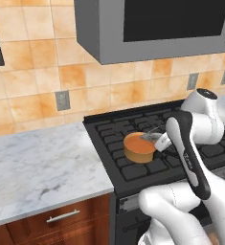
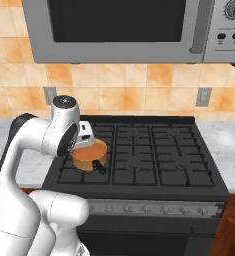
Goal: Retrieve the fish from the fridge and place it on the saucepan with marinade on the stove.
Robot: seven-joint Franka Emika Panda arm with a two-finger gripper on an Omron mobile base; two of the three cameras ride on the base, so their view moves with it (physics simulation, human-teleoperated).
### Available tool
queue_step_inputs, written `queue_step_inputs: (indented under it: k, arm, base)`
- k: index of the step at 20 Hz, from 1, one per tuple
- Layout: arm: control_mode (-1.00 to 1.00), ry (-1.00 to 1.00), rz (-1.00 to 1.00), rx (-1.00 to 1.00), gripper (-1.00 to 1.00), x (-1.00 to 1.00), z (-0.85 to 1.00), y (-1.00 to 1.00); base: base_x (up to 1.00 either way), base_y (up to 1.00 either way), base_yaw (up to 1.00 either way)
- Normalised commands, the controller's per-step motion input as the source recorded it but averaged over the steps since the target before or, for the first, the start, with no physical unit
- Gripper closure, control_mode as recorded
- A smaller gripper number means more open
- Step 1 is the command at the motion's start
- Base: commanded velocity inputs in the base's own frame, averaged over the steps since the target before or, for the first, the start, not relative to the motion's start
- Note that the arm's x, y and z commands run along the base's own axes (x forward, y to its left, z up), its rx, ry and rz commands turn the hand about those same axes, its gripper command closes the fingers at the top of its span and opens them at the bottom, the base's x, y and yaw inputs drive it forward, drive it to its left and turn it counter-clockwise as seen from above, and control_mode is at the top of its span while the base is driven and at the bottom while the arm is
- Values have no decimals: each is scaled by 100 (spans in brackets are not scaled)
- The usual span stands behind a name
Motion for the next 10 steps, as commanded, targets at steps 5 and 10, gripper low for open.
queue_step_inputs:
  k: [5,10]
  arm:
    - [-100,0,1,0,100,41,-40,-10]
    - [-100,0,0,0,100,51,-37,-13]
  base:
    - [0,0,0]
    - [0,0,0]
